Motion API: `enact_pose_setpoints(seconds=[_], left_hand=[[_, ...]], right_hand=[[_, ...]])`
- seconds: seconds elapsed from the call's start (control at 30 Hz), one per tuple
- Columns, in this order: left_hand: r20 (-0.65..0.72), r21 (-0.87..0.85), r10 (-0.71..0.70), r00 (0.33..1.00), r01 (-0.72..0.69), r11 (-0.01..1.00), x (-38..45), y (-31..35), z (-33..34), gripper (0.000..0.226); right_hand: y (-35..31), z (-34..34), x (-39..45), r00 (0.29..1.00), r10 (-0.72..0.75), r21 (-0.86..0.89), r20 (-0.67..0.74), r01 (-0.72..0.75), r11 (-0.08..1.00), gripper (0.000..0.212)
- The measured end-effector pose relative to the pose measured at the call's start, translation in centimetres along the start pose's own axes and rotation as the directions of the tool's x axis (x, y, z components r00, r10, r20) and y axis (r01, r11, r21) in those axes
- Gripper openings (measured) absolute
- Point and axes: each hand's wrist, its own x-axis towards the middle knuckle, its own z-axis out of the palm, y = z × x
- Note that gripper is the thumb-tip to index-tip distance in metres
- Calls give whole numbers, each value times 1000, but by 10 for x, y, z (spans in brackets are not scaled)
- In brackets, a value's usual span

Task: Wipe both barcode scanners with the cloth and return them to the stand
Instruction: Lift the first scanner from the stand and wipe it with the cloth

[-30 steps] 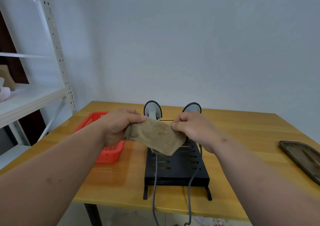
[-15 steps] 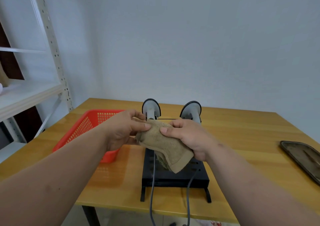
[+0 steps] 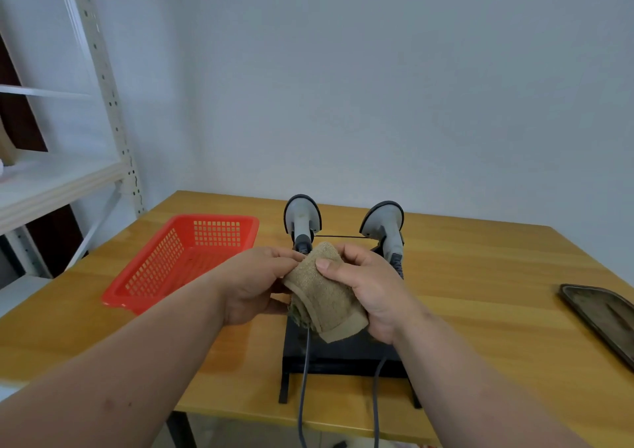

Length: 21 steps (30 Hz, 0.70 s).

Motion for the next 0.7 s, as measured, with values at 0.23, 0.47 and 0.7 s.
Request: enact_pose_setpoints(seconds=[0.23,0.47,0.7], left_hand=[[-136,62,22,991,-13,998,1,-2,-17,14],[-279,74,123,952,-107,992,6,3,-17,16],[-238,141,180,954,-150,979,4,15,6,20]], right_hand=[[-9,-7,5,986,-4,0,-165,4,1000,8],[-32,-17,0,974,-69,-109,-218,46,993,11],[-49,-49,-8,912,-90,-97,-401,56,994,15]])
